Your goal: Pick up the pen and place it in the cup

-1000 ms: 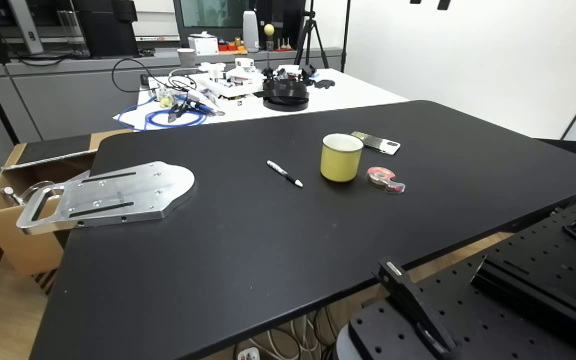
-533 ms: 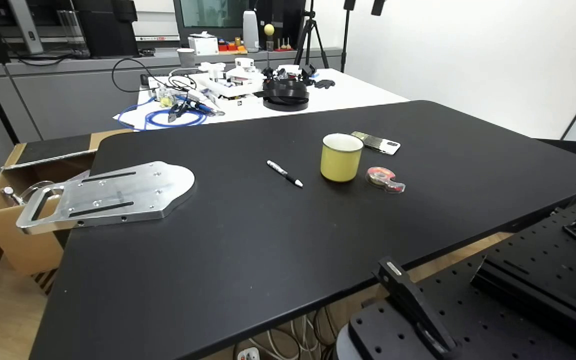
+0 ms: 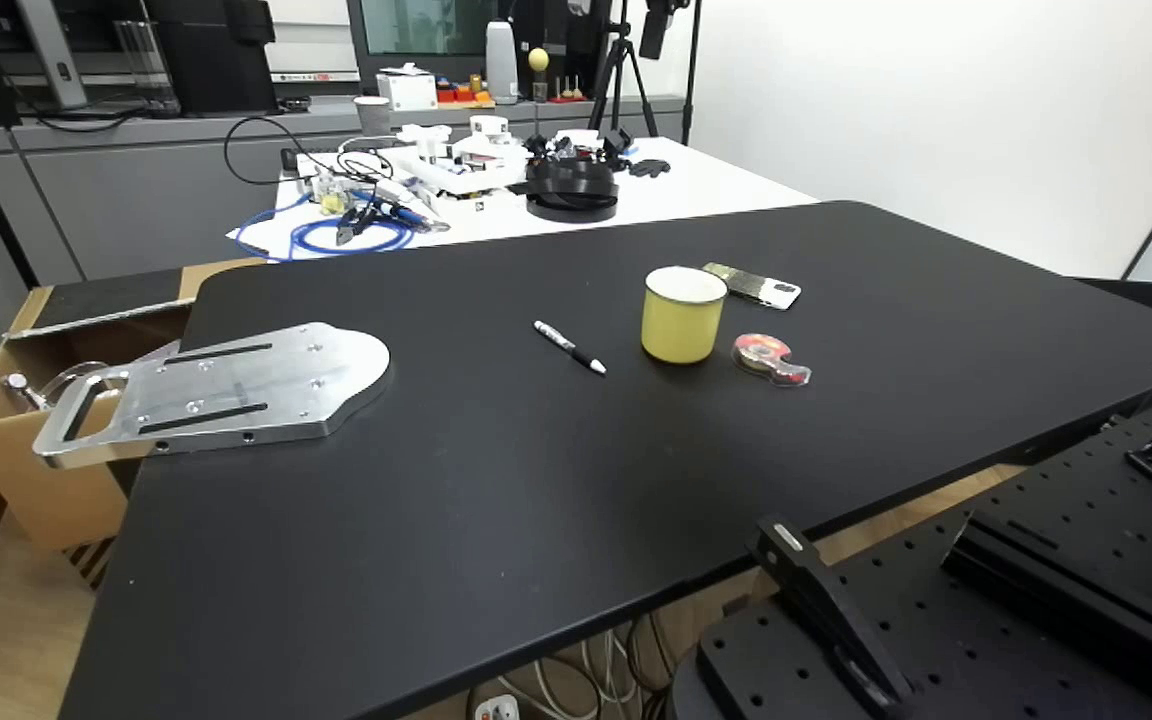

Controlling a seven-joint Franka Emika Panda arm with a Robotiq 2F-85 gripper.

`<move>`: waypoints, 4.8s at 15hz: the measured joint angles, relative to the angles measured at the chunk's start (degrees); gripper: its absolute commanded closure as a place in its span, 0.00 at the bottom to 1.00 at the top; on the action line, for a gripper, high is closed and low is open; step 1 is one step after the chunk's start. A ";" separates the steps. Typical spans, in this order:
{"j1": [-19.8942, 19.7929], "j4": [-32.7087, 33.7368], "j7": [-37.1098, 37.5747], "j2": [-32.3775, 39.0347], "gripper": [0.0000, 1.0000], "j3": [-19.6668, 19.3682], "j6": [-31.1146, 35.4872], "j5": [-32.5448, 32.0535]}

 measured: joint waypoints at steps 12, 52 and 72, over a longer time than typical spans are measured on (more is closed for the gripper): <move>0.76 -2.66 3.80 2.00 0.00 0.78 2.87 -0.06; 7.35 -2.98 18.09 30.53 0.00 -2.51 31.60 -7.51; 11.00 2.88 18.10 35.39 0.00 -3.23 31.38 -7.51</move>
